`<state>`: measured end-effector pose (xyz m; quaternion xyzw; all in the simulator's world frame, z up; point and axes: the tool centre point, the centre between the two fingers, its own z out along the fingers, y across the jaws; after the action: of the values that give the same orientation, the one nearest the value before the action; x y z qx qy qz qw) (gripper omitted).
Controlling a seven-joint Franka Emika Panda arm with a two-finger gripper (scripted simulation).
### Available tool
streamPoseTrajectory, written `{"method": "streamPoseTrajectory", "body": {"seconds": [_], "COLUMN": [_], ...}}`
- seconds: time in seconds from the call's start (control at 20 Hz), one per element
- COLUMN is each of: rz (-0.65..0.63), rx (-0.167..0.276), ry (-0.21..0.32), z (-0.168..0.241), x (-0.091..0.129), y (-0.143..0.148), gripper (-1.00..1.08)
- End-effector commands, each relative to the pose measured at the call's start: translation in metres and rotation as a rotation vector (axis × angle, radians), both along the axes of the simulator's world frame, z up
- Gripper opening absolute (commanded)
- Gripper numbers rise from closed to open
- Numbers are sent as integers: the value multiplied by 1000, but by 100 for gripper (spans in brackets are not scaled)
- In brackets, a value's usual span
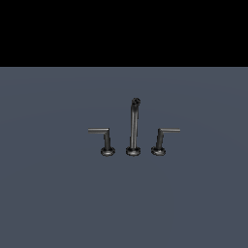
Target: Turn on the faucet by rotating a designated handle.
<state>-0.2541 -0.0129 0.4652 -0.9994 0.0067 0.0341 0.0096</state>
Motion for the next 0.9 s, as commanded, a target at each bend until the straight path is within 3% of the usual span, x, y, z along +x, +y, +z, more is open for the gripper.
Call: {"method": "streamPoseTrajectory", "body": {"seconds": [0.0,0.45,0.85], "rz": [0,-56,-201], "rx": [0,-2,-8], "ry": [0,-1,-5], "z": [0,-14,-51], "x": [0,11,40], "y": [0,3,8], "gripper": [-100,-100,-100]}}
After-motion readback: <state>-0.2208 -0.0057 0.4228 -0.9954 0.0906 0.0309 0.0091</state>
